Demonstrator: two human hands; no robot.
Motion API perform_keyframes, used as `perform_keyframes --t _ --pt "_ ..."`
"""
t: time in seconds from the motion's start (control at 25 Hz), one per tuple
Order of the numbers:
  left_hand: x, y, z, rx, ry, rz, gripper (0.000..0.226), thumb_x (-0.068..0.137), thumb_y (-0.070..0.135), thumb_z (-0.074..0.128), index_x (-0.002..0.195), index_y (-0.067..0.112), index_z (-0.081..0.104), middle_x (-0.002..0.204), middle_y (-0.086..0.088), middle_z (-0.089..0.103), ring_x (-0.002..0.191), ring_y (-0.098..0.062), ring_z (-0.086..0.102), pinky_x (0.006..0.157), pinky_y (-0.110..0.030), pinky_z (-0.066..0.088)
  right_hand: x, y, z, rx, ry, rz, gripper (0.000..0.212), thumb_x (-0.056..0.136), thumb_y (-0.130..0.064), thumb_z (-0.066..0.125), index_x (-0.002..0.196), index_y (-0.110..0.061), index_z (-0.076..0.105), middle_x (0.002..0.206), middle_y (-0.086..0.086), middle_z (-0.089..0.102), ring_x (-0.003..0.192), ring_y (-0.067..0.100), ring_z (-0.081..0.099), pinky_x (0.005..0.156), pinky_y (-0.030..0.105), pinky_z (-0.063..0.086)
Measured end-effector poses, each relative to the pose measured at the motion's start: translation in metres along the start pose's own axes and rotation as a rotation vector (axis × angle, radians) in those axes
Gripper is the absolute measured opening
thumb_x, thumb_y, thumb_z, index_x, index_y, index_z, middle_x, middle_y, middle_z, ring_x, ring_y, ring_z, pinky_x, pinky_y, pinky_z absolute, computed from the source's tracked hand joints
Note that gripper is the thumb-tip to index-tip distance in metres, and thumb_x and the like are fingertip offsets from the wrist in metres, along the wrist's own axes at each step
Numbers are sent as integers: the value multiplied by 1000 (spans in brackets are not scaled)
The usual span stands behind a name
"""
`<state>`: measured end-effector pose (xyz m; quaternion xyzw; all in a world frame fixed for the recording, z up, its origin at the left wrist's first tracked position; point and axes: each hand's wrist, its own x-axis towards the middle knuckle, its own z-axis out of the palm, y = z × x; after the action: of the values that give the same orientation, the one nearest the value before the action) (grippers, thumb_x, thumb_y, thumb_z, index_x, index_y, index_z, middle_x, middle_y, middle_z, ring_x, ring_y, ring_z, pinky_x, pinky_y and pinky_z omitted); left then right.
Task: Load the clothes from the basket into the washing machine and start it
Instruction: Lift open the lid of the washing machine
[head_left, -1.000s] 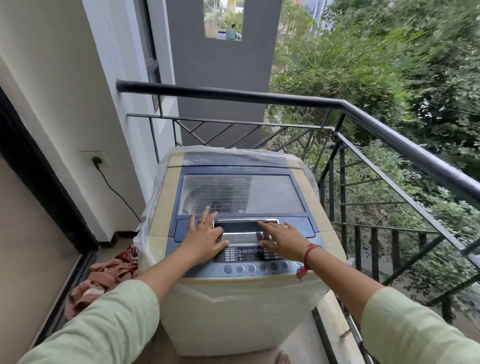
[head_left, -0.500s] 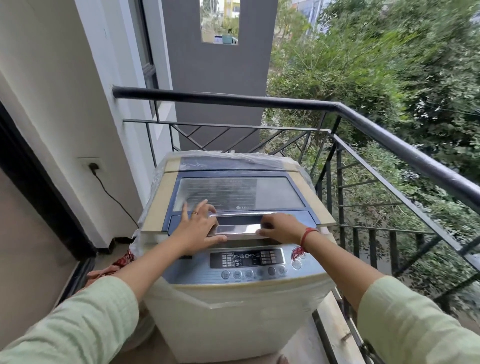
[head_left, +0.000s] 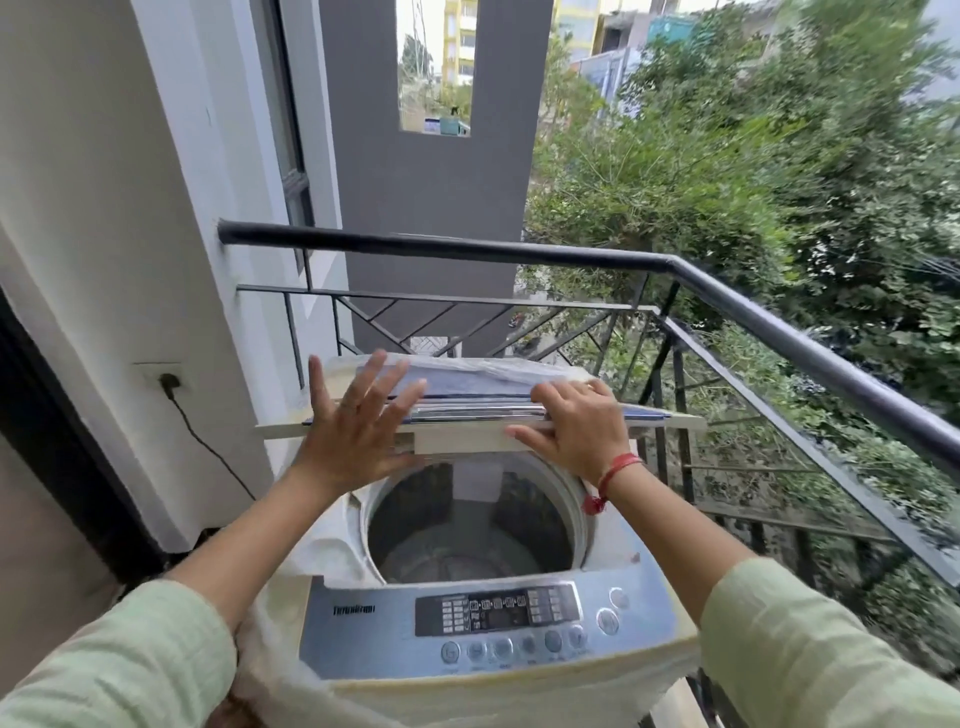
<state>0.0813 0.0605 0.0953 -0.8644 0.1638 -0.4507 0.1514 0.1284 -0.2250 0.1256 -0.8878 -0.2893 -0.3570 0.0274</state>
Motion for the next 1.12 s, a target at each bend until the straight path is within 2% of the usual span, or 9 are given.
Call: perform_keyframes --t 0.08,0.12,0.2,0.32,0.48,0.6,0.72,0.92,1.12 --pt "22 -13 7 51 54 -18 99 74 84 36 148 21 16 153 -7 15 146 -26 4 103 -73 -1 22 15 7 -45 126 -36 63 86 -72 27 93 -18 59 83 1 61 69 22 58 72 35 41" --pt "36 -21 11 55 71 -42 103 71 86 37 148 22 16 154 -7 13 146 -26 3 104 -72 -2 36 22 11 -47 189 -40 61 86 -70 31 97 -17 60 87 2 61 73 22 56 75 36 39" --pt "64 -39 18 41 72 -85 104 66 88 40 145 22 24 154 -6 17 146 -27 6 105 -70 -4 69 34 16 -15 316 -16 50 88 -60 39 101 -17 60 92 3 60 78 23 55 80 37 36" --pt "109 -63 30 40 -38 -108 107 63 89 40 144 20 28 154 -8 20 145 -29 8 104 -71 -4 113 50 29 77 424 61 39 92 -47 38 104 -15 58 97 5 59 81 24 56 79 35 34" --pt "151 -89 50 9 -235 -223 111 61 93 32 145 21 29 157 -5 16 146 -28 0 102 -70 -13 155 66 60 123 404 58 43 93 -50 34 114 -16 49 103 8 56 82 22 54 75 34 39" --pt "167 -100 77 -14 -270 -369 111 61 94 29 145 22 31 158 0 15 145 -20 -13 100 -63 -25 180 72 82 142 391 70 38 95 -48 30 109 -18 48 99 7 57 77 23 56 78 35 40" --pt "182 -109 102 -70 -299 -456 112 59 95 30 146 25 30 157 4 16 142 -13 -16 104 -64 -18 205 79 97 181 368 114 44 96 -48 27 103 -15 54 96 6 58 76 25 57 80 36 42" --pt "201 -123 136 -215 -348 -480 114 58 95 30 146 22 30 157 2 19 146 -21 -2 113 -60 -3 232 89 123 192 315 177 41 95 -44 31 95 -13 58 92 7 58 75 28 56 82 39 43" --pt "211 -130 159 -247 -400 -516 113 60 94 23 149 24 21 157 1 18 146 -24 1 115 -55 -1 252 99 141 178 254 192 42 95 -44 29 92 -13 58 90 8 58 73 28 56 77 38 43"
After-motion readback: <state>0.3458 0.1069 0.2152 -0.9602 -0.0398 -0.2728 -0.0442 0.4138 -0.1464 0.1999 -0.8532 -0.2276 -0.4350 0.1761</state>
